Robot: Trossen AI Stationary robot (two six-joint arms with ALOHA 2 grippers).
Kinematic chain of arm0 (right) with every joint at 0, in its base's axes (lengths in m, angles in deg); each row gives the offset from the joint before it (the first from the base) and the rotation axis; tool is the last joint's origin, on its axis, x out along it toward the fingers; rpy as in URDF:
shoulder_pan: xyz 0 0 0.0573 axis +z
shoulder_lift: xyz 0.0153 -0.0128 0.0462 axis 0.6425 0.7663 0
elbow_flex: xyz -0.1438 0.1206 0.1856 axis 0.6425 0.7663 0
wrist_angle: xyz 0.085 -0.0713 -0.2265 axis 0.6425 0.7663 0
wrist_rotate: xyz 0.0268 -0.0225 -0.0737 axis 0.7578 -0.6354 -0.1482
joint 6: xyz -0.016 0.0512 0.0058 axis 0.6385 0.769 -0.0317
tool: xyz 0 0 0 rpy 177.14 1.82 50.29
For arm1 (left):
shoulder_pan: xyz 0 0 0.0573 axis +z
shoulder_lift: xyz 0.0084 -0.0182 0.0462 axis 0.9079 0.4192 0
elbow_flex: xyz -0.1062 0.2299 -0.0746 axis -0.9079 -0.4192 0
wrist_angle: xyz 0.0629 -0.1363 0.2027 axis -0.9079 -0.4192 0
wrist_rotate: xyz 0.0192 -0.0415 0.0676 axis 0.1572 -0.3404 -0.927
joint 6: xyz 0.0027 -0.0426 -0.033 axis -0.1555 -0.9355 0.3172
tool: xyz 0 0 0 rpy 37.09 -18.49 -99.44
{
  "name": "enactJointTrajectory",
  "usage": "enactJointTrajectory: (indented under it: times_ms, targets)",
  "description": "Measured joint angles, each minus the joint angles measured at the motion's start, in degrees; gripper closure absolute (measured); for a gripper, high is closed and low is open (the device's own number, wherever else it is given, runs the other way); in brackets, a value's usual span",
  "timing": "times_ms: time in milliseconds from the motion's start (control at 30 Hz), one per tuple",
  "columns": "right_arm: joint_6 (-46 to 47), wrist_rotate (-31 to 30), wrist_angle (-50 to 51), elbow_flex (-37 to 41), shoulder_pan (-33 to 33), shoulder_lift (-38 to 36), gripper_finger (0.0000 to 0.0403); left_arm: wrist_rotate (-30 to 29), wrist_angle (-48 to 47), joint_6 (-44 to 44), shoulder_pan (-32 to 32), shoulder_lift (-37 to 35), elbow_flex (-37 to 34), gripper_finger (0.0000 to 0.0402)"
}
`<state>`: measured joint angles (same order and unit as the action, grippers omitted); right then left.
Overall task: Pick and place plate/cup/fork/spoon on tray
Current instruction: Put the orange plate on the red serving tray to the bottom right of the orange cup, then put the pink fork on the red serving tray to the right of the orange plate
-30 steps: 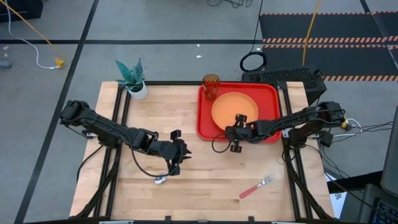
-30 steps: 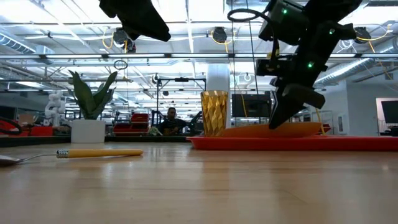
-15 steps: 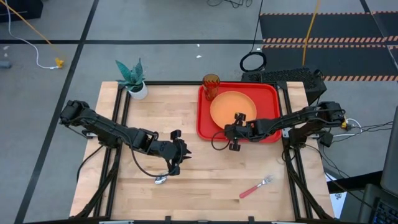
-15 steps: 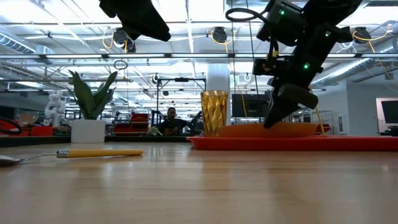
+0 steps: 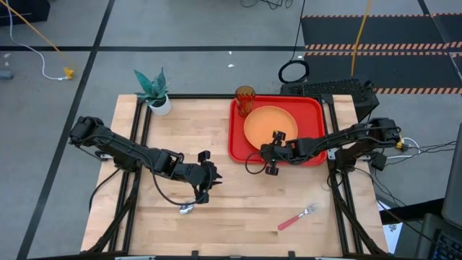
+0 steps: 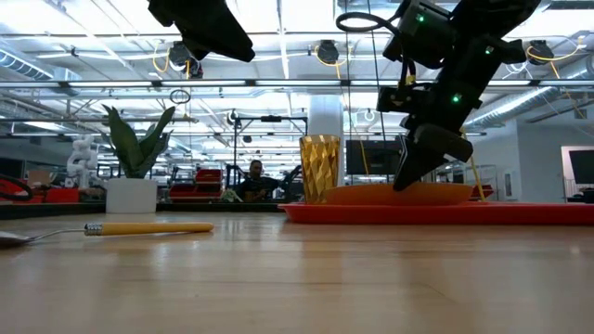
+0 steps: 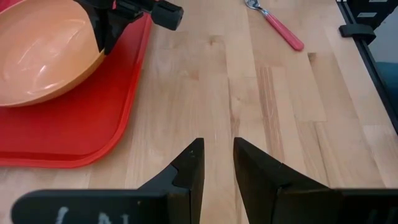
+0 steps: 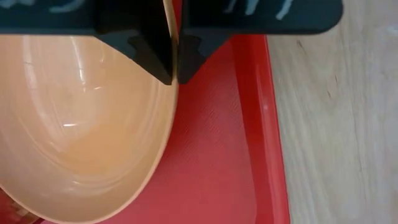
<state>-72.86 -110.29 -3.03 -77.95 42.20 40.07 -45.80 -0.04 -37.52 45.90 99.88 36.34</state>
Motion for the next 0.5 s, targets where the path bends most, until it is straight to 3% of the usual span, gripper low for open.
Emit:
enactJointTrajectory:
  times_ms: [500]
  targets:
    - [4.3, -0.2, 0.2, 0.0, 1.0, -1.6, 0.0301, 0.0, 0.0, -0.6, 0.0, 0.0, 0.0, 0.0314]
